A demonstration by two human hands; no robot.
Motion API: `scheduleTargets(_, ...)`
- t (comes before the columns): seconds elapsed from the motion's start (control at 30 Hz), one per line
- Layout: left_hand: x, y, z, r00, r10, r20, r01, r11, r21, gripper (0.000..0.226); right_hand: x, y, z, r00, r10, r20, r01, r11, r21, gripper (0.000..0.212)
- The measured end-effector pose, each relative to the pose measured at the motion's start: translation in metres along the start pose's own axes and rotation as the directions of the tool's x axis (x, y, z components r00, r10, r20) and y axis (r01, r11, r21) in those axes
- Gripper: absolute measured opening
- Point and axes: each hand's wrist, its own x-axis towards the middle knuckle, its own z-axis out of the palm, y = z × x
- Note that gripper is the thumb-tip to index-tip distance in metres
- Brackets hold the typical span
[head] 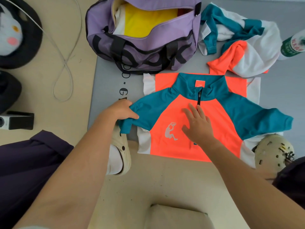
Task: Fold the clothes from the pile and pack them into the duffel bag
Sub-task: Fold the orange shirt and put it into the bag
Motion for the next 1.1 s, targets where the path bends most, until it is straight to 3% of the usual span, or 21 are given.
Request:
scheduleTargets(0.1,-0.001,-0.010,-0.012,0.998,-0.048,0.037,0.050,0.996,-0.074,0.031,0.000,0.000,0.000,1.000,-0.001,-0.004,0.001,1.000,-0.007,0.068)
scheduleTargets(0.3,-0.006,-0.024,-0.012,0.978,-0.063,-0.199,-0.026,0.908,-0.417,0.019,0.000,-0.001,0.001,1.000,0.011,-0.003,-0.011,1.000,-0.008,0.068)
scheduleTargets(0.47,-0.006,-0.015,0.009,0.875,-0.026,-0.483,-0.158,0.928,-0.337,0.023,0.000,-0.002,0.002,1.000,0.011,-0.018,-0.011,1.000,-0.006,0.069)
scheduleTargets(0.53,-0.008,-0.011,0.012,0.888,0.030,-0.459,-0.133,0.972,-0.195,0.034,0.001,-0.001,0.002,1.000,0.011,-0.020,-0.011,1.000,-0.010,0.069)
scheduleTargets(0.6,-0.008,-0.012,0.011,0.900,0.036,-0.434,-0.019,0.999,0.042,0.039,0.001,-0.001,0.003,1.000,0.011,-0.018,-0.011,1.000,-0.018,0.069)
scheduleTargets(0.7,-0.011,-0.013,0.000,0.938,-0.084,-0.336,0.141,0.978,0.151,0.032,0.002,-0.001,0.003,1.000,0.018,-0.013,-0.018,1.000,-0.025,0.070)
scheduleTargets(0.8,-0.011,-0.010,-0.015,0.979,-0.115,-0.171,0.126,0.990,0.057,0.027,0.002,-0.002,0.003,1.000,0.017,-0.017,-0.018,0.999,-0.030,0.070)
scheduleTargets(0.9,-0.012,-0.006,-0.027,0.980,-0.061,-0.190,0.011,0.968,-0.251,0.029,0.001,-0.003,0.001,1.000,0.014,-0.013,-0.014,0.999,-0.030,0.070)
scheduleTargets(0.97,-0.014,0.002,-0.032,0.981,-0.052,-0.188,0.024,0.989,-0.149,0.044,0.000,-0.005,-0.001,1.000,0.018,-0.002,-0.018,1.000,-0.022,0.069)
scheduleTargets(1.03,-0.014,0.015,-0.029,0.984,-0.040,-0.176,0.048,0.998,0.043,0.038,0.001,-0.006,-0.004,1.000,0.014,0.012,-0.014,1.000,-0.018,0.066)
scheduleTargets(1.1,-0.016,0.039,-0.017,0.988,-0.019,-0.150,0.012,0.999,-0.051,0.023,0.005,-0.006,-0.011,1.000,0.017,0.004,-0.017,1.000,0.022,0.056)
